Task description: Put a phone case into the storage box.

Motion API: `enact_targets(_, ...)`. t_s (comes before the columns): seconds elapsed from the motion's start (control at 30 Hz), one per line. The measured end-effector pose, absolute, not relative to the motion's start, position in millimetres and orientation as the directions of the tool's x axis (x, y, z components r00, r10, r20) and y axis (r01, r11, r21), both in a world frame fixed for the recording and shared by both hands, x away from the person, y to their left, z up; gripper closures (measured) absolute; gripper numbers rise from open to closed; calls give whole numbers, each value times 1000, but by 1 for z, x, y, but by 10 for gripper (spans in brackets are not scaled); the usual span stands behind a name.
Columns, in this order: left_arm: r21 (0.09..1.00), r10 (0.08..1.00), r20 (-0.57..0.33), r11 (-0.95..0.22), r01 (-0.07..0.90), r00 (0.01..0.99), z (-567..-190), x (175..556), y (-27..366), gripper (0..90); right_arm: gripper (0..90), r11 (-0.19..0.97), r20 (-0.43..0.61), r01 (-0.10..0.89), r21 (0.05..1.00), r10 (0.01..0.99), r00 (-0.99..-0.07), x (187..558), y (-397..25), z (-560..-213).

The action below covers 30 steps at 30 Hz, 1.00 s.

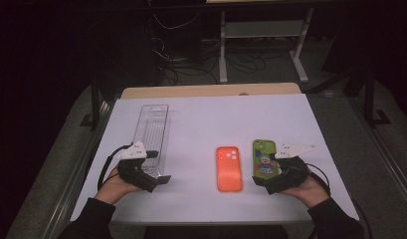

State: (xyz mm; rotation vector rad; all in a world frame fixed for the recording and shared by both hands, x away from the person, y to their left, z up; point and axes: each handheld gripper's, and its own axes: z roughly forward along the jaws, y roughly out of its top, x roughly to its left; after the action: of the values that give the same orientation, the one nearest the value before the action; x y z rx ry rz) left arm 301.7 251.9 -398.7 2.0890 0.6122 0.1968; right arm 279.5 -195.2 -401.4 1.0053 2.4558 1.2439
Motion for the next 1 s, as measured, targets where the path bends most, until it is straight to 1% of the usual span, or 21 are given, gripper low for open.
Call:
enact_targets(0.3, 823, 504, -90, -448, 350, 859, -397, 301, 252, 0, 0, 399, 103, 475, 784, 672, -734, 282, -195, -396)
enact_targets(0.6, 822, 500, -85, -453, 344, 862, -398, 302, 252, 0, 0, 392, 108, 491, 778, 687, -718, 295, -192, -393)
enact_targets(0.87, 815, 495, -76, -469, 340, 866, -397, 302, 252, 0, 0, 395, 103, 484, 781, 683, -723, 307, -184, -388)
enact_targets(1.0, 822, 501, -86, -453, 345, 861, -397, 302, 252, 0, 0, 397, 99, 482, 781, 684, -723, 313, -181, -386)
